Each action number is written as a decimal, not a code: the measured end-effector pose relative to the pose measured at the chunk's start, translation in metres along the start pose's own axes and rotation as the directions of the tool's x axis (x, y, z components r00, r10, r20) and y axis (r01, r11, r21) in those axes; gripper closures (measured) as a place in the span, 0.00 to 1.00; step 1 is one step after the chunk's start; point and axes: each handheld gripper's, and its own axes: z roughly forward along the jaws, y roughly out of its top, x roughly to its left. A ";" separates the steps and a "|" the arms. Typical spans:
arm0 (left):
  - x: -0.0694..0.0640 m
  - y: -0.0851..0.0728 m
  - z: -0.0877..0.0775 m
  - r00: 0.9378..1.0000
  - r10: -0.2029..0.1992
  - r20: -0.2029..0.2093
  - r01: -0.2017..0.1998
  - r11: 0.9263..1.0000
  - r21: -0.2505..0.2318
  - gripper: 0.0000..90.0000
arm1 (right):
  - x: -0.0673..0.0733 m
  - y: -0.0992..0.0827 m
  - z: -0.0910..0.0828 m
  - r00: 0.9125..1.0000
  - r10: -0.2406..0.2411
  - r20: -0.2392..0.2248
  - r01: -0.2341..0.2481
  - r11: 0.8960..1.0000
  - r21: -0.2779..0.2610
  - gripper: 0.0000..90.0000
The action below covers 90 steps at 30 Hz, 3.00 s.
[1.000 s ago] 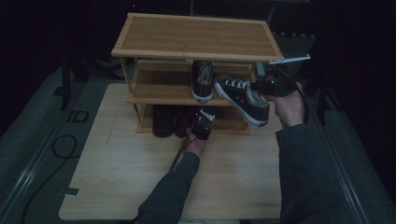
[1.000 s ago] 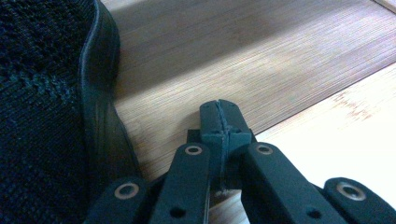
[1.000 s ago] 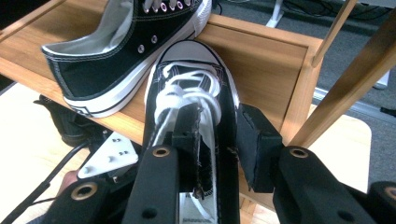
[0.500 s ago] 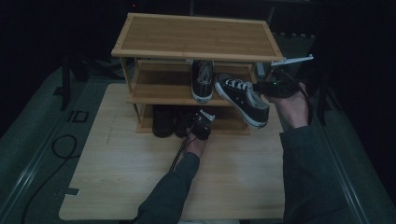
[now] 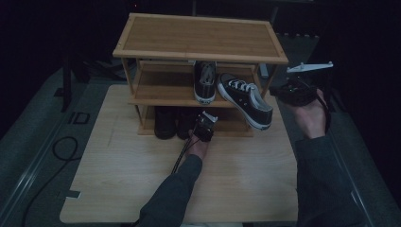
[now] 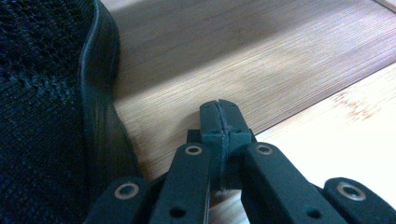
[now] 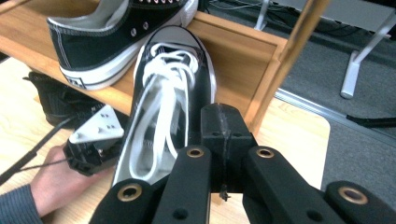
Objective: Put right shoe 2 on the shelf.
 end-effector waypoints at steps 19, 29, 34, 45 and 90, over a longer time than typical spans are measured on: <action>0.000 0.000 0.000 1.000 -0.001 -0.002 0.001 1.000 -0.001 1.00 | -0.001 -0.060 -0.008 1.000 0.017 -0.018 -0.016 0.999 0.035 1.00; -0.001 0.000 0.000 1.000 -0.002 -0.004 0.002 1.000 -0.002 1.00 | 0.015 -0.086 -0.014 0.999 -0.009 -0.053 0.011 0.998 0.056 1.00; -0.001 0.000 0.000 1.000 -0.002 -0.003 0.002 1.000 -0.002 1.00 | 0.025 -0.092 -0.013 0.997 -0.036 -0.065 0.041 0.996 0.075 1.00; -0.001 0.000 0.000 1.000 -0.006 -0.005 0.006 1.000 -0.005 1.00 | 0.030 -0.090 -0.013 0.997 -0.042 -0.064 0.046 0.996 0.071 1.00; -0.001 0.000 0.000 1.000 -0.007 -0.006 0.007 1.000 -0.005 1.00 | 0.059 -0.059 0.025 0.972 -0.056 -0.230 0.063 0.998 0.022 1.00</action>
